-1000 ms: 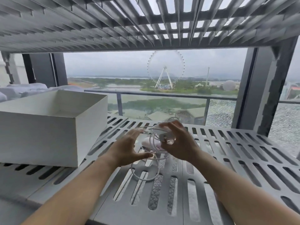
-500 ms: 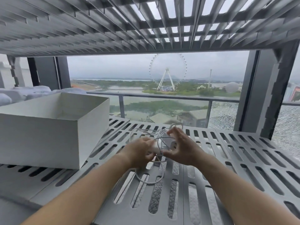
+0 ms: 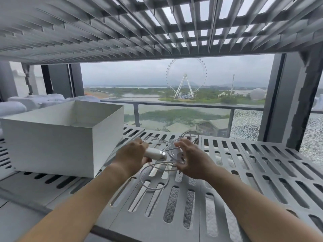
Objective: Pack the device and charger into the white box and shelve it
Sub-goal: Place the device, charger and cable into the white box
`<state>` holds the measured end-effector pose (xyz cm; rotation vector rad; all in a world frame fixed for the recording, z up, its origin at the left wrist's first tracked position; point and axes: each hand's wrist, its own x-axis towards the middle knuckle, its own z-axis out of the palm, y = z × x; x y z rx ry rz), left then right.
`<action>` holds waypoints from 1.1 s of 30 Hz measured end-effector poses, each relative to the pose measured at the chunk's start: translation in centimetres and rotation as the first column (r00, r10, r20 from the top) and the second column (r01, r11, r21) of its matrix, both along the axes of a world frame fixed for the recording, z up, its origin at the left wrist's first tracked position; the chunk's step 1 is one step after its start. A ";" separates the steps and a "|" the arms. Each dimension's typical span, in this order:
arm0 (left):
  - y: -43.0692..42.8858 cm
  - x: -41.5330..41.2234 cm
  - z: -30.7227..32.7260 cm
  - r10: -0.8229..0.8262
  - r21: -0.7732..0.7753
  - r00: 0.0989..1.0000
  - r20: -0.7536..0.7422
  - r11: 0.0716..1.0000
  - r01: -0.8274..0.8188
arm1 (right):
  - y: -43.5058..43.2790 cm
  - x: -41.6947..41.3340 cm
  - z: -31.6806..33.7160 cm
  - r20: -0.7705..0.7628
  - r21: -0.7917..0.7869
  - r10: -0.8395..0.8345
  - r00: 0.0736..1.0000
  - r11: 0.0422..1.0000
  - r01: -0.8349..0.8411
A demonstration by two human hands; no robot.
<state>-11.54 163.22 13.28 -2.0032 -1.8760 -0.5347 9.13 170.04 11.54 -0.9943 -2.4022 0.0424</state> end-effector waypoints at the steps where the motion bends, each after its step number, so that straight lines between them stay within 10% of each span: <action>1: -0.3 -0.3 0.1 0.027 0.023 0.999 0.016 0.999 -0.027 | 0.0 0.1 0.0 0.015 -0.003 -0.015 1.000 1.000 0.015; 14: -2.5 -0.8 3.4 0.038 0.204 0.999 -0.001 0.978 -0.037 | 0.7 -3.4 1.3 0.303 -0.253 -0.036 0.952 0.960 0.117; 33: -4.1 -4.3 8.7 -0.043 0.354 0.999 -0.016 0.934 0.046 | -1.5 -7.1 6.4 -0.343 0.107 0.053 0.938 0.994 -0.017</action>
